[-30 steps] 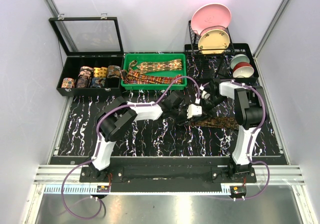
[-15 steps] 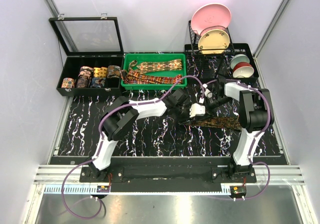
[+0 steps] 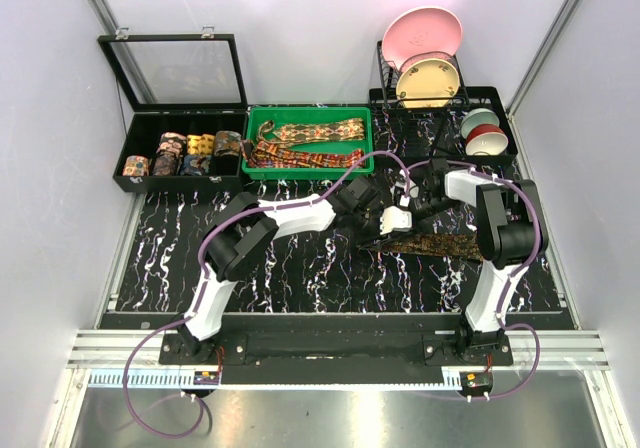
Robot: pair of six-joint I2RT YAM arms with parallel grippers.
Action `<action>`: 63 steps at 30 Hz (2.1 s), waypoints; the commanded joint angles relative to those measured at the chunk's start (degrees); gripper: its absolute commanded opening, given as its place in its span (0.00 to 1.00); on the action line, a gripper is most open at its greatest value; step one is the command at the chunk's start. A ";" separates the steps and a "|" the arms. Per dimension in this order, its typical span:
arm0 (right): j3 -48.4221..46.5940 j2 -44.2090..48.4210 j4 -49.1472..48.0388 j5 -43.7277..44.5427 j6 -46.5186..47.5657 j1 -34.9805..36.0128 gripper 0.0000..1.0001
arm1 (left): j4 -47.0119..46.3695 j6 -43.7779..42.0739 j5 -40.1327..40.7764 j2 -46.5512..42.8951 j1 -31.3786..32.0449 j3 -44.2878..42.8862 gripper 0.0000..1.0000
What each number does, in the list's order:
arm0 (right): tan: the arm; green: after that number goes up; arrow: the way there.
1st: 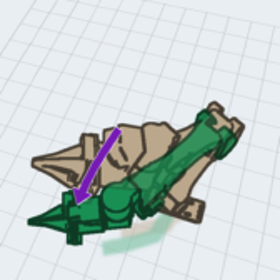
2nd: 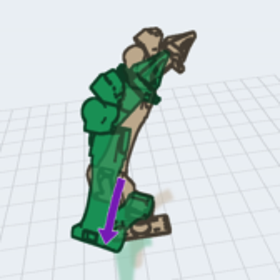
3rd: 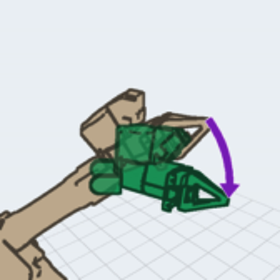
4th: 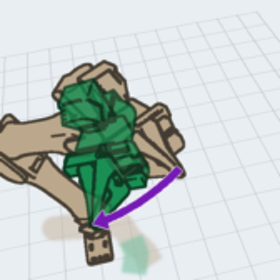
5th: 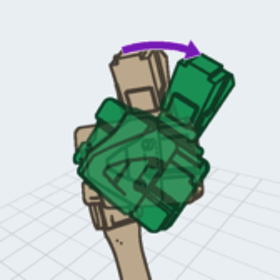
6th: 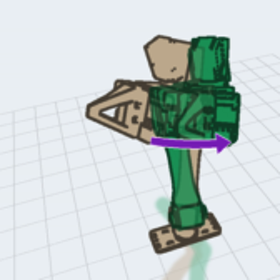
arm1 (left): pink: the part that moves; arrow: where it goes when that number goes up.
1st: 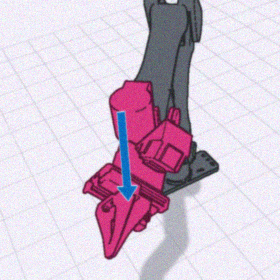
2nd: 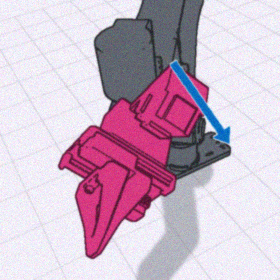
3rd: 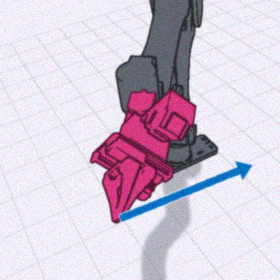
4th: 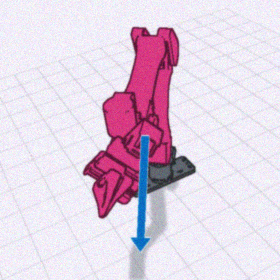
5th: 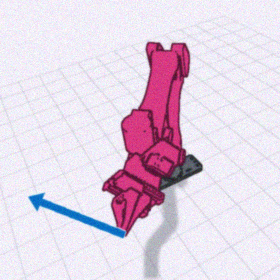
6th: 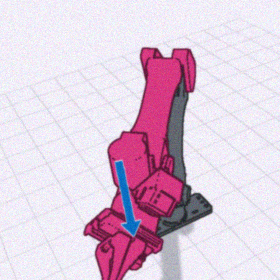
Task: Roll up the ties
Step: Roll the tie at the center of the board.
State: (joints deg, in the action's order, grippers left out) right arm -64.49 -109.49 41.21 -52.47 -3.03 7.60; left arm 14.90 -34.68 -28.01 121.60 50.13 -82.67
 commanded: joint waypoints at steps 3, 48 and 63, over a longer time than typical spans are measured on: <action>-0.29 -1.95 -2.10 2.97 0.04 0.58 0.20 | 18.77 0.75 6.48 5.67 0.23 4.54 0.00; -3.01 -6.26 4.23 18.54 -0.84 2.07 0.00 | -14.61 6.45 -10.92 -8.03 -2.49 14.46 0.77; -7.49 -10.39 8.80 23.73 -1.28 2.78 0.00 | -58.65 22.18 -12.59 -4.89 -3.99 27.30 0.91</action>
State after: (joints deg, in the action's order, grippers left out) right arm -70.85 -116.09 51.51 -38.79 -5.39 9.67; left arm -30.48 -16.49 -38.30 113.99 46.50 -54.68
